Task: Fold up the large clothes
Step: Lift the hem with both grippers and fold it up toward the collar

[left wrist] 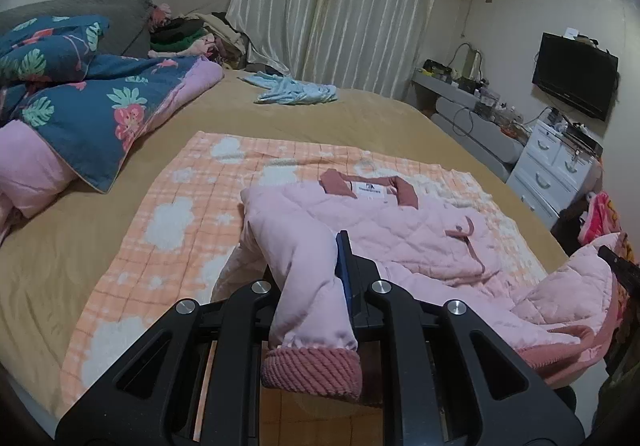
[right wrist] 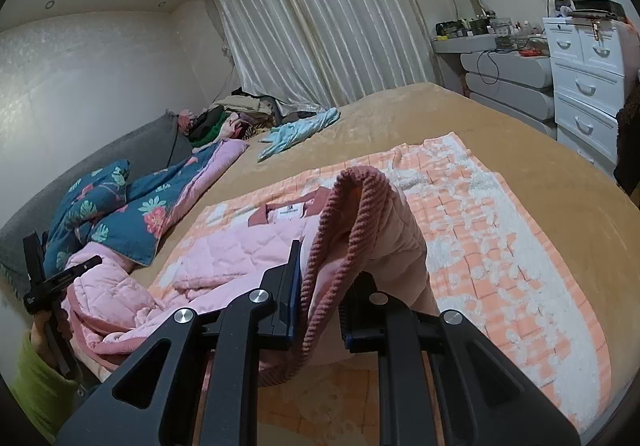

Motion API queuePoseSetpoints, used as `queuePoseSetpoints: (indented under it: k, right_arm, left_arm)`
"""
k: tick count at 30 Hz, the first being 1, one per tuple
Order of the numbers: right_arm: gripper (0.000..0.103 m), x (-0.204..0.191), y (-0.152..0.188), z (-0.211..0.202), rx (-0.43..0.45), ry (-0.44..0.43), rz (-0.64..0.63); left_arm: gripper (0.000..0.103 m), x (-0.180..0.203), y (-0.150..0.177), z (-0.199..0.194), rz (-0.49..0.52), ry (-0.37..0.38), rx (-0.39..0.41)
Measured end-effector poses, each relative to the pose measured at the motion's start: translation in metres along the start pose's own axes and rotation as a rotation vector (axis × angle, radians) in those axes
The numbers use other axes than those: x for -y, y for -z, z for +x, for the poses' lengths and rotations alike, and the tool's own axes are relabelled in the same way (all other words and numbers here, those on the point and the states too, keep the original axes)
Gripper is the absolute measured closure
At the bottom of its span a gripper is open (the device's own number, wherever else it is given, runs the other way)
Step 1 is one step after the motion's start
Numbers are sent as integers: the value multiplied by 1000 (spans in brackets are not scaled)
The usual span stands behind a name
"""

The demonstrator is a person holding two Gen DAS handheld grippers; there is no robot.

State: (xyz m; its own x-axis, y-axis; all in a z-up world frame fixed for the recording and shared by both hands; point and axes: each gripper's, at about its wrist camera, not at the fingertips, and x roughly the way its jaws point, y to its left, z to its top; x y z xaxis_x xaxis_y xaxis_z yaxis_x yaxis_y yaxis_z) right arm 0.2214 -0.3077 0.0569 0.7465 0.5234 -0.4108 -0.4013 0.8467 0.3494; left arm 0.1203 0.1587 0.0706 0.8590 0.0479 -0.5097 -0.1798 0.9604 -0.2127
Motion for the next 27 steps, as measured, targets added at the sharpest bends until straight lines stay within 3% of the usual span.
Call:
queuePoseSetpoints:
  k: [27]
  right_arm:
    - [88,7,-54,47,72,4,32]
  left_arm:
    - [94,5,-53,41,-5,-106,7]
